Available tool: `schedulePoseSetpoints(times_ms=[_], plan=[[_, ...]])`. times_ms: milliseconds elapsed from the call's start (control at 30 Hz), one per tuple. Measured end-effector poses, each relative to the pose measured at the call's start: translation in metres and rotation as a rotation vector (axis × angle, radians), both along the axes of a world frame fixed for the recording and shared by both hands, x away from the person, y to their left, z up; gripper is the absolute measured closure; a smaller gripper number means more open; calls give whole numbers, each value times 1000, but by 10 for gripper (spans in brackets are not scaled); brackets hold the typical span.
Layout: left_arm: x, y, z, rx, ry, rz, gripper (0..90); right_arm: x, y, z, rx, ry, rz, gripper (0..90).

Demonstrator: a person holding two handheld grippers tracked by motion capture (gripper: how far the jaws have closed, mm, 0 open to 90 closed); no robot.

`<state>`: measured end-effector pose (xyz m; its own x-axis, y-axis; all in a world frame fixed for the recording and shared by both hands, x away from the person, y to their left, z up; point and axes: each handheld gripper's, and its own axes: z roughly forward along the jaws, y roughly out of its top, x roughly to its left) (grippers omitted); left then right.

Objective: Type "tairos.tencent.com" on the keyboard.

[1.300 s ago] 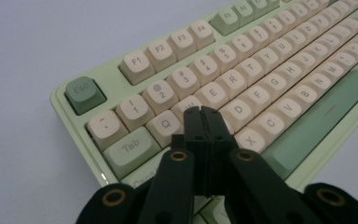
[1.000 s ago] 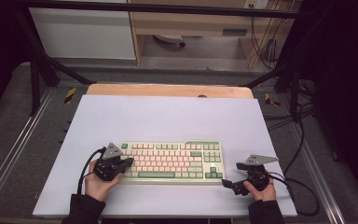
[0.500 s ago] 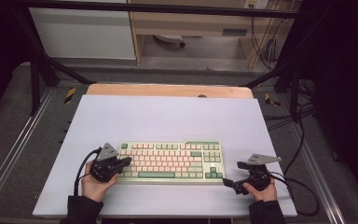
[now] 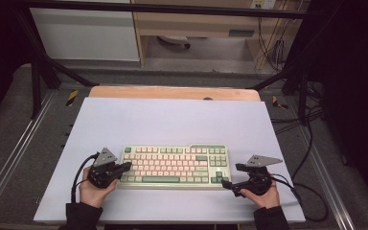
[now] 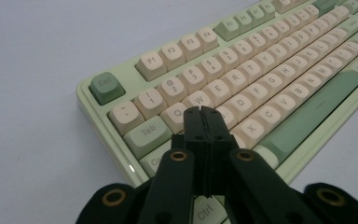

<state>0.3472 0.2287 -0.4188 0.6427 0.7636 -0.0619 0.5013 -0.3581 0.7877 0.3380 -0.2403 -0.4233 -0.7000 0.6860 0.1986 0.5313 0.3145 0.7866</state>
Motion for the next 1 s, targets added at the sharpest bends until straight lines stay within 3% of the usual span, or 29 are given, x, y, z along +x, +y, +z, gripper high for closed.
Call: schedulePoseSetpoints(times_ms=[567,1000], plan=[[-1,4,1,-9,-1,6,900,8,47,14,47,-12,66,404],[-1,5,0,-16,3,3,900,17,79,15,17,0,45,611]])
